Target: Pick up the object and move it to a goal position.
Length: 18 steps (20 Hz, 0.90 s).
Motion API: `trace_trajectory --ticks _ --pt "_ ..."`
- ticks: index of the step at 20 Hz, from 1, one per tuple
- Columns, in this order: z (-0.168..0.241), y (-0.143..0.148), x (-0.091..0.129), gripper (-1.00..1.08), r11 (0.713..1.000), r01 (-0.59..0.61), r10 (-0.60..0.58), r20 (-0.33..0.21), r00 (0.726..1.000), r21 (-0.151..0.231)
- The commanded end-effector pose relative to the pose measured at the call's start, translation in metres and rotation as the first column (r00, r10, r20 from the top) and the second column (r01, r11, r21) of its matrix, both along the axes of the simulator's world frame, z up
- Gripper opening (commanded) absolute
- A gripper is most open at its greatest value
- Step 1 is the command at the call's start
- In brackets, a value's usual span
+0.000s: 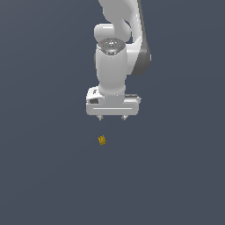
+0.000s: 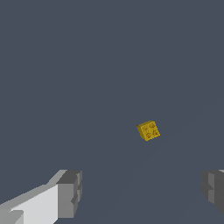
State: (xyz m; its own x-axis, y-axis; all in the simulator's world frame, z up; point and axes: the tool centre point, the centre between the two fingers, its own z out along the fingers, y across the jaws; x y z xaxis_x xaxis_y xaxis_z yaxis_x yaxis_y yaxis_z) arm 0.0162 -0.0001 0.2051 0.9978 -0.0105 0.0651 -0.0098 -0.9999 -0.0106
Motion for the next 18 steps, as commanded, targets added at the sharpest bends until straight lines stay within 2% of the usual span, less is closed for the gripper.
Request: trace_trajectory --ticks 1,10,18 --pt "0.000 0.000 0.000 1.00 1.000 0.000 0.000 0.000 1.000 0.000" --pt "0.023 0.021 0.006 1.00 0.999 -0.043 0.044 0.049 0.998 -0.003" --pt "0.021 0.020 0.007 1.00 0.999 -0.049 0.049 0.049 0.998 -0.004"
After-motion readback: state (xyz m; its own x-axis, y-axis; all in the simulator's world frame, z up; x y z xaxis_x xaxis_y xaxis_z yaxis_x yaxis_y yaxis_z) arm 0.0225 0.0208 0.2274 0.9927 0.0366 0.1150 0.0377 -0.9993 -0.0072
